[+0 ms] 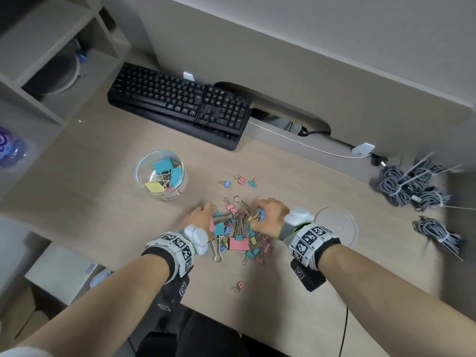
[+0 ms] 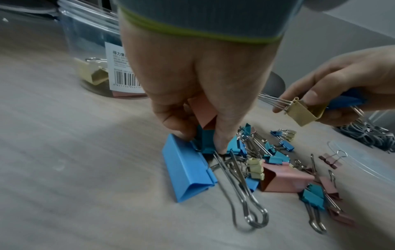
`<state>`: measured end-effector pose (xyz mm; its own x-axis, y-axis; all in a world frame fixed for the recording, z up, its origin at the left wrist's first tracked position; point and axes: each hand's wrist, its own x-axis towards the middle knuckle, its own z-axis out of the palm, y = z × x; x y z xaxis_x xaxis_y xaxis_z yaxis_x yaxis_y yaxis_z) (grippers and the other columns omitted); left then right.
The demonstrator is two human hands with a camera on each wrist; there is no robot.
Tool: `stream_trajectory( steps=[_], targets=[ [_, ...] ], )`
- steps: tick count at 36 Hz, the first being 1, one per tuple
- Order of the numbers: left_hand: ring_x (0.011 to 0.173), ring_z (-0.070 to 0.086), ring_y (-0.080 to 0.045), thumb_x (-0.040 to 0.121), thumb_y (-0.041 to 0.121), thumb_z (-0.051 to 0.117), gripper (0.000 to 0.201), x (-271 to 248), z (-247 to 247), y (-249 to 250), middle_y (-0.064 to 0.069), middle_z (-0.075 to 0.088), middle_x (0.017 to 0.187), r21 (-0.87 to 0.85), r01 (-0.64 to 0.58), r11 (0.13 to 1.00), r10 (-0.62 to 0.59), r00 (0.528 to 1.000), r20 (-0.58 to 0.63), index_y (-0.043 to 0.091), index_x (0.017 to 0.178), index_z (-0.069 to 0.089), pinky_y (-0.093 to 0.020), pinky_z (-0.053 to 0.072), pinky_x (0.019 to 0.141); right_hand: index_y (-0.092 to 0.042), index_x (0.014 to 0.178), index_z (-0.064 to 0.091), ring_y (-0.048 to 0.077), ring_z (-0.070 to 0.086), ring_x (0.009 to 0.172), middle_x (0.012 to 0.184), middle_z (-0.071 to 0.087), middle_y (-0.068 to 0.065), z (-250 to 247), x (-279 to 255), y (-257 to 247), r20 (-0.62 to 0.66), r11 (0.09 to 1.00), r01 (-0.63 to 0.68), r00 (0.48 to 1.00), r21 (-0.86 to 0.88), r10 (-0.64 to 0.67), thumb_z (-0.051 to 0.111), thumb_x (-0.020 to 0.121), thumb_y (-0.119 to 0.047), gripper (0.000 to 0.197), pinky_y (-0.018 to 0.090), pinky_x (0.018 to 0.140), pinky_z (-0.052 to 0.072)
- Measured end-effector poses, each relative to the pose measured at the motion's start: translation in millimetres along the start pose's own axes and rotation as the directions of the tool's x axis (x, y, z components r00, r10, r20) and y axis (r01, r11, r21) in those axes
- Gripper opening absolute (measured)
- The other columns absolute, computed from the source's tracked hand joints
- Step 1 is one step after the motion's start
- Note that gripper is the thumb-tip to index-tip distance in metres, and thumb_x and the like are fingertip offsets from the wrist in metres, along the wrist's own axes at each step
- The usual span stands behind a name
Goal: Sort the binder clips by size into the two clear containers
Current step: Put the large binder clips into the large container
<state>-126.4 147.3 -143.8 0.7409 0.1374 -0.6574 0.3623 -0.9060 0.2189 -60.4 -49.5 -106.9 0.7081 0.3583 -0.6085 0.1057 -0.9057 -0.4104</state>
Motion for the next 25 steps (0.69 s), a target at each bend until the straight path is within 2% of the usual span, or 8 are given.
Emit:
stream_trajectory(
  steps=[4, 7, 11, 14, 18, 20, 23, 25],
  targets=[
    [0.099, 0.059, -0.03, 0.079, 0.013, 0.071, 0.048, -3.4, 1.8, -3.7, -0.012, 0.054, 0.118, -0.026, -0.022, 0.999, 0.021, 0.999, -0.027, 0.012, 0.117, 0.042, -0.031, 0.042, 0.069, -0.022, 0.122, 0.056, 0.026, 0.054, 0.105, 0.114, 0.051, 0.006, 5.5, -1.5, 0.5, 0.0, 1.0, -0.005, 1.0, -0.01, 0.005, 0.067, 0.075, -0.038, 0.051, 0.033, 0.083, 0.048],
    [0.098, 0.059, -0.031, 0.081, 0.012, 0.07, 0.047, -6.7, 2.0, -4.0, -0.011, 0.052, 0.119, -0.048, -0.005, 0.999, 0.002, 0.999, -0.05, 0.012, 0.119, 0.043, -0.032, 0.04, 0.069, -0.02, 0.12, 0.056, 0.025, 0.054, 0.101, 0.113, 0.05, 0.006, 8.8, -2.3, -0.9, -0.006, 1.0, -0.012, 1.0, -0.014, 0.011, 0.068, 0.075, -0.036, 0.049, 0.029, 0.077, 0.044],
    [0.09, 0.058, -0.03, 0.078, 0.008, 0.071, 0.051, -9.5, 1.1, -3.7, -0.011, 0.048, 0.12, -0.146, 0.012, 0.989, -0.021, 0.998, -0.058, 0.013, 0.12, 0.044, -0.031, 0.041, 0.069, -0.018, 0.12, 0.055, 0.027, 0.056, 0.105, 0.113, 0.056, 0.008, 12.1, -2.6, -3.3, -0.011, 1.0, -0.013, 1.0, -0.024, 0.013, 0.067, 0.075, -0.034, 0.049, 0.034, 0.085, 0.049],
    [0.086, 0.053, -0.024, 0.077, 0.006, 0.068, 0.051, -9.7, -3.7, -4.7, -0.01, 0.052, 0.118, -0.234, 0.047, 0.971, -0.06, 0.997, -0.048, 0.014, 0.122, 0.045, -0.028, 0.041, 0.068, -0.02, 0.122, 0.056, 0.027, 0.055, 0.104, 0.115, 0.054, 0.008, 12.7, -3.6, -3.3, -0.017, 1.0, -0.007, 1.0, -0.029, 0.007, 0.067, 0.075, -0.034, 0.05, 0.035, 0.087, 0.049],
    [0.081, 0.055, -0.022, 0.08, 0.009, 0.068, 0.048, -11.7, -11.7, -9.1, -0.006, 0.058, 0.099, -0.34, 0.064, 0.938, -0.083, 0.996, -0.041, 0.015, 0.123, 0.046, -0.027, 0.043, 0.059, -0.023, 0.115, 0.057, 0.024, 0.057, 0.095, 0.103, 0.057, 0.003, 10.3, -3.1, -4.1, -0.008, 1.0, -0.01, 1.0, -0.006, 0.01, 0.066, 0.073, -0.033, 0.044, 0.029, 0.076, 0.049],
    [0.078, 0.056, -0.022, 0.08, 0.011, 0.07, 0.047, -15.3, -16.6, -10.8, -0.004, 0.057, 0.092, -0.416, 0.053, 0.908, -0.081, 0.995, -0.049, 0.014, 0.121, 0.047, -0.028, 0.044, 0.061, -0.028, 0.115, 0.058, 0.022, 0.057, 0.093, 0.097, 0.056, -0.001, 8.1, -3.1, -4.3, 0.002, 1.0, -0.009, 1.0, 0.02, 0.009, 0.066, 0.074, -0.032, 0.043, 0.026, 0.073, 0.045],
    [0.074, 0.056, -0.021, 0.077, 0.014, 0.072, 0.049, -20.3, -24.0, -13.0, 0.0, 0.056, 0.082, -0.491, 0.039, 0.87, -0.079, 0.995, -0.062, 0.015, 0.12, 0.048, -0.026, 0.044, 0.06, -0.032, 0.123, 0.056, 0.022, 0.06, 0.092, 0.1, 0.058, 0.0, 7.0, -4.5, -4.6, 0.01, 0.999, -0.023, 1.0, 0.037, 0.023, 0.065, 0.074, -0.034, 0.05, 0.027, 0.077, 0.05],
    [0.072, 0.056, -0.021, 0.074, 0.017, 0.073, 0.051, -25.2, -30.1, -13.7, 0.0, 0.056, 0.081, -0.513, 0.038, 0.857, -0.099, 0.991, -0.093, 0.016, 0.119, 0.049, -0.026, 0.046, 0.059, -0.031, 0.134, 0.045, 0.024, 0.061, 0.088, 0.104, 0.06, 0.004, 6.5, -4.6, -6.9, 0.005, 0.998, -0.046, 0.999, 0.051, 0.046, 0.064, 0.073, -0.037, 0.064, 0.029, 0.075, 0.053]
  ],
)
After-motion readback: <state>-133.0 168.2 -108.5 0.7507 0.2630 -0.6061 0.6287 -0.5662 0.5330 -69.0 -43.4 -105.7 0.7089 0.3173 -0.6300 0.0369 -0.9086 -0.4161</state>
